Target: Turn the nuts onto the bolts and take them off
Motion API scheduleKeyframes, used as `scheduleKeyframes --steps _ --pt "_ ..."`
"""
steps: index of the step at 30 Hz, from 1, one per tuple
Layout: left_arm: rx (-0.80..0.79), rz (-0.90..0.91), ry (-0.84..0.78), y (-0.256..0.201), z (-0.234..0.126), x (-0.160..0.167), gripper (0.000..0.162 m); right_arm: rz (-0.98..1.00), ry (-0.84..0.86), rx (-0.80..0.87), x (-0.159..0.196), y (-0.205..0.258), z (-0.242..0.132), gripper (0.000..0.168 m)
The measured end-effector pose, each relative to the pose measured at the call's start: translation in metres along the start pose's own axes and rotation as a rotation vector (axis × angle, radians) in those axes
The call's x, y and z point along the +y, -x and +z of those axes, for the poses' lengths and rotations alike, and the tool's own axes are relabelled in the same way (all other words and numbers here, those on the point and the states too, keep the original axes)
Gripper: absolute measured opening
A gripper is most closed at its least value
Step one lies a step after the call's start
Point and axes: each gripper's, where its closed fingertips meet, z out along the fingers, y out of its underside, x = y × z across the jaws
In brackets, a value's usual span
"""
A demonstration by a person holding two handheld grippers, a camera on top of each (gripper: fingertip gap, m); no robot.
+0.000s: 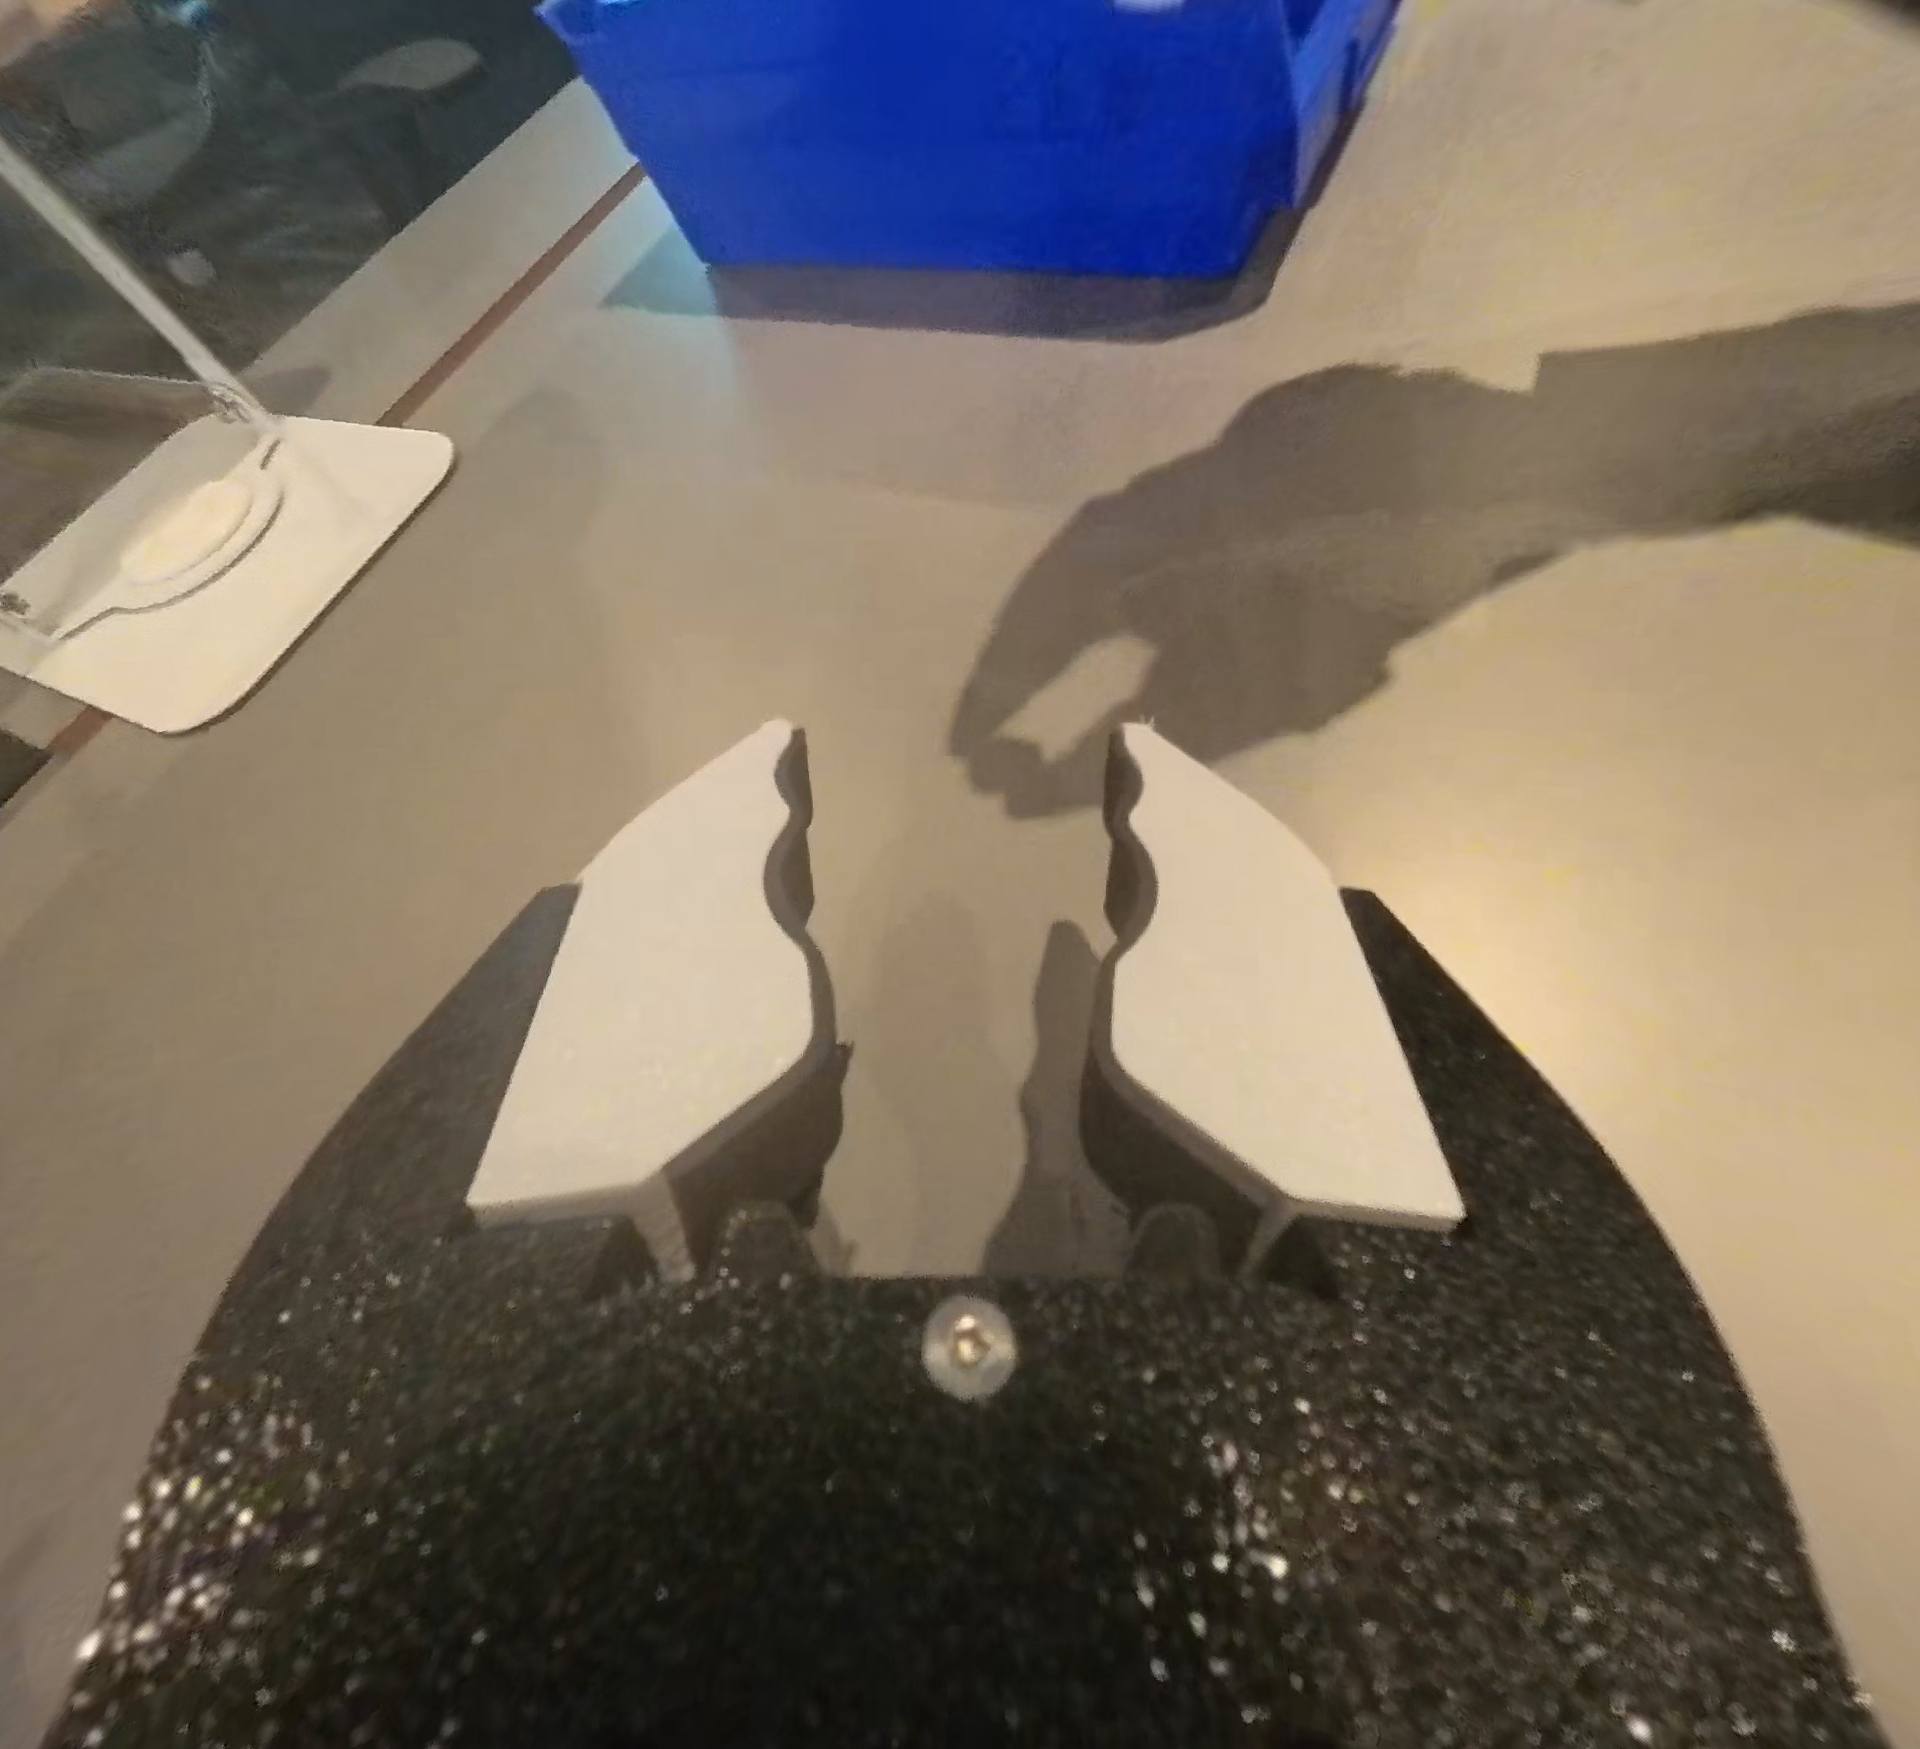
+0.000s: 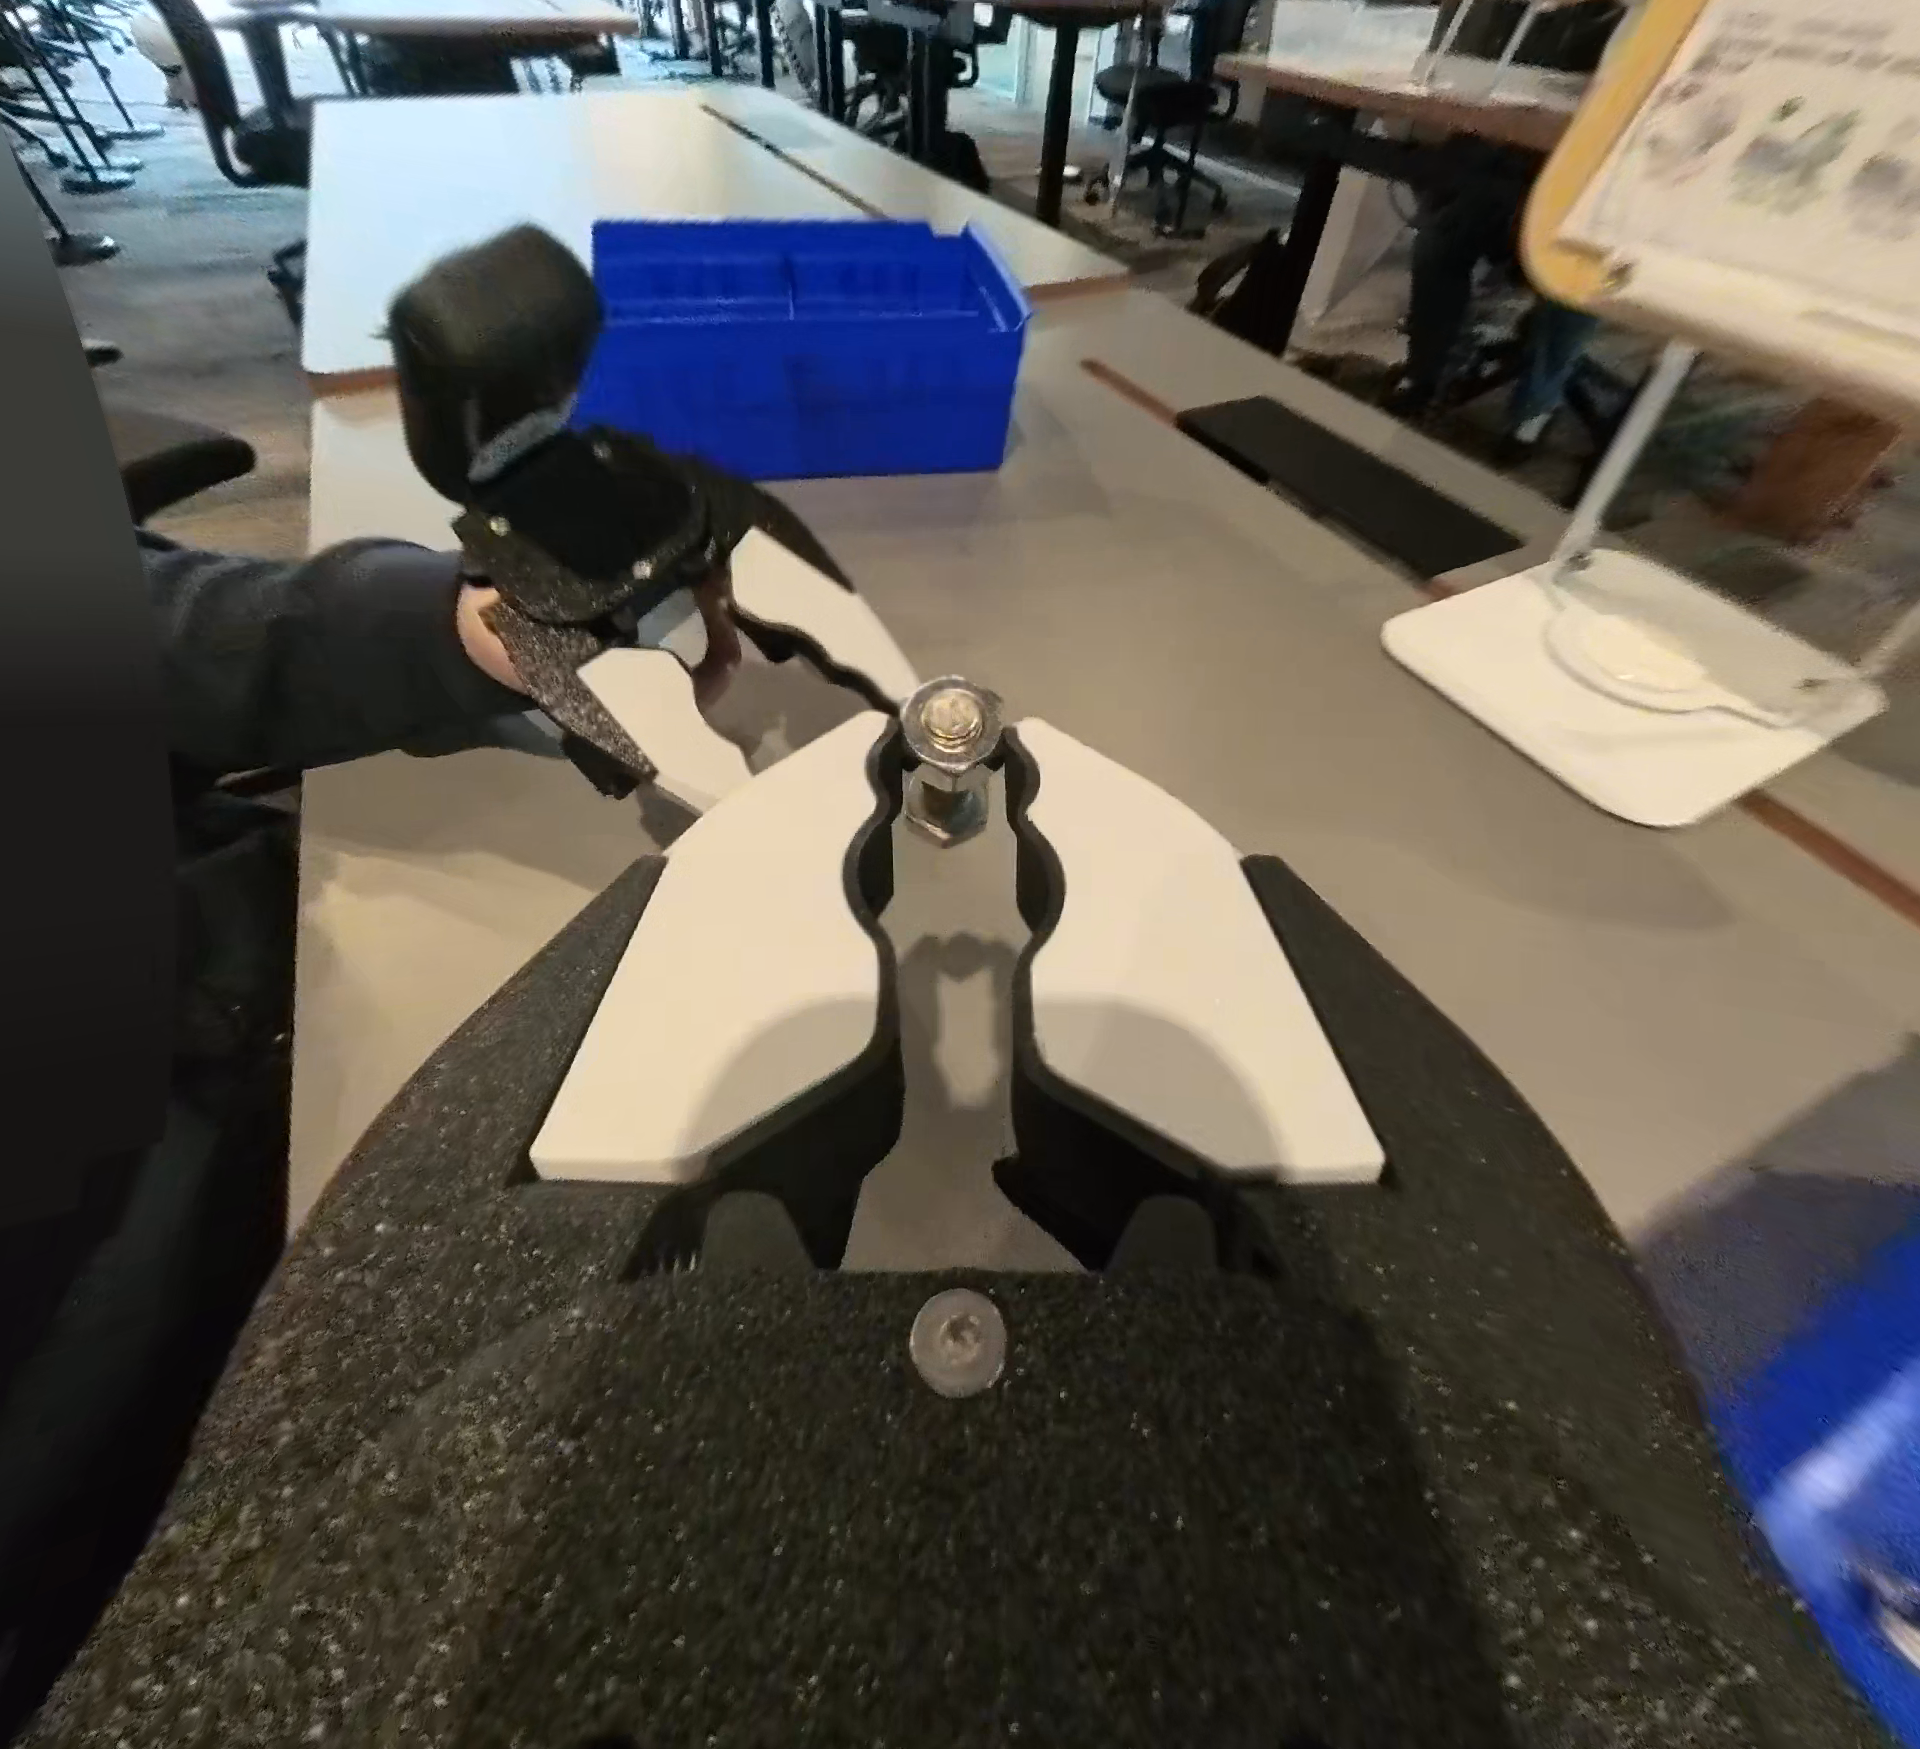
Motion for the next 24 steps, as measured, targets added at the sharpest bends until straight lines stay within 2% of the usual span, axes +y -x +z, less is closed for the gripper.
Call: scheduleKeyframes --steps 5,10,14,18,22,24 --pt "0.034 -0.005 0.034 -0.008 0.009 0.008 0.054 -0.004 0.021 0.095 -0.011 -0.042 -0.062 0.018" --pt "0.069 -0.024 -0.006 -0.012 0.014 0.001 0.051 0.041 0.050 0.114 0.000 -0.061 -0.081 0.018" --pt "0.183 -0.028 -0.194 -0.033 0.016 -0.037 0.048 0.041 0.039 0.033 0.001 -0.043 -0.059 0.018" --pt "0.400 -0.142 -0.385 -0.059 0.009 -0.081 0.059 0.029 -0.017 -0.132 -0.008 -0.007 -0.022 0.018" --pt "0.457 -0.208 -0.461 -0.055 0.000 -0.090 0.061 -0.001 -0.013 -0.269 -0.010 0.022 0.009 0.018" --pt "0.504 -0.214 -0.509 -0.055 -0.011 -0.092 0.051 -0.012 -0.007 -0.308 -0.009 0.030 0.020 0.018"
